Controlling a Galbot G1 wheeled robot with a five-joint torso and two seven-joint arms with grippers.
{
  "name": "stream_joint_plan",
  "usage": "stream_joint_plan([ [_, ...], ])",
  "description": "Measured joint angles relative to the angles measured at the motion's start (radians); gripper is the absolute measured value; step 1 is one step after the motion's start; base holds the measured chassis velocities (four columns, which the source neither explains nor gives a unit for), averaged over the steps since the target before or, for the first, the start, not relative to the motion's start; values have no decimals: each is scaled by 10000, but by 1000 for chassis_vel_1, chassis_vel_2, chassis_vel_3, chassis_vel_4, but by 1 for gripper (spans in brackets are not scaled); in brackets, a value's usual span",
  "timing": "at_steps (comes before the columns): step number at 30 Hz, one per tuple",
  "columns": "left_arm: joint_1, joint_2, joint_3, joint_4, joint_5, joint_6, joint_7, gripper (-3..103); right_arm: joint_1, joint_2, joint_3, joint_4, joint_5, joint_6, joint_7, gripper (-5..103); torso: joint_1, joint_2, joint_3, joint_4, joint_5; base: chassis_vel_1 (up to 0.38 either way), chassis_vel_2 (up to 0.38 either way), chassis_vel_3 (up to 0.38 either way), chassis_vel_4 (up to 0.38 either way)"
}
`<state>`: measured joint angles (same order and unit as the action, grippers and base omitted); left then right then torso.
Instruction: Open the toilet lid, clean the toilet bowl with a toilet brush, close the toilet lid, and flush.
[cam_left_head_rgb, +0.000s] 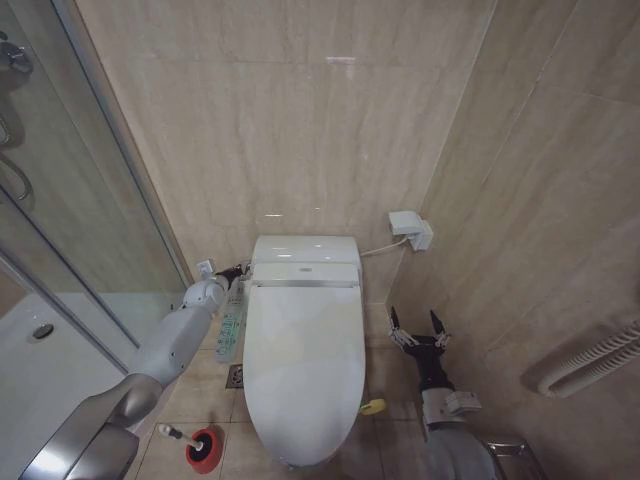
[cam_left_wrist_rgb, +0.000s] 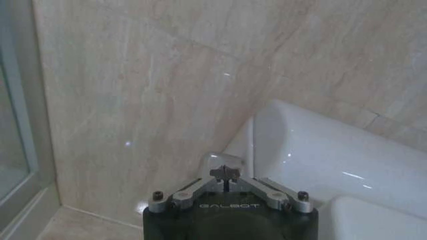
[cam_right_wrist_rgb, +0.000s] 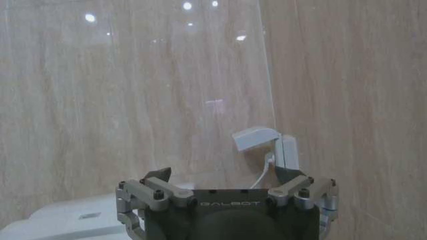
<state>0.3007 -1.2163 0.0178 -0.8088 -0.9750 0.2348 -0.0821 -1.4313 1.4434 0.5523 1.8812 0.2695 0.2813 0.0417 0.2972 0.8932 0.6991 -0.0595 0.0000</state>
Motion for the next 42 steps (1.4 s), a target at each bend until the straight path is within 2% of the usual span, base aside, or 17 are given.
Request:
stream_joint_plan([
  [8,30,92,-89,201,76,-30,62,0,0,0,0,0,0,0,0,100,0,0,0,1,-2,0,0,0,0],
  [19,-46,231,-144,527,168,-18,915,0,0,0,0,0,0,0,0,100,0,0,0,0,-1,0,0,0,0],
  [22,-68,228,-181,652,184,1,977,0,0,0,0,0,0,0,0,100,0,0,0,0,-1,0,0,0,0],
  [34,-54,103,-478,1085,575,145,1729,0,0,0,0,0,0,0,0,100,0,0,0,0,-1,0,0,0,0],
  [42,-375,-23,-621,1807,947,111,2203,0,0,0,0,0,0,0,0,100,0,0,0,1,0,0,0,0,0],
])
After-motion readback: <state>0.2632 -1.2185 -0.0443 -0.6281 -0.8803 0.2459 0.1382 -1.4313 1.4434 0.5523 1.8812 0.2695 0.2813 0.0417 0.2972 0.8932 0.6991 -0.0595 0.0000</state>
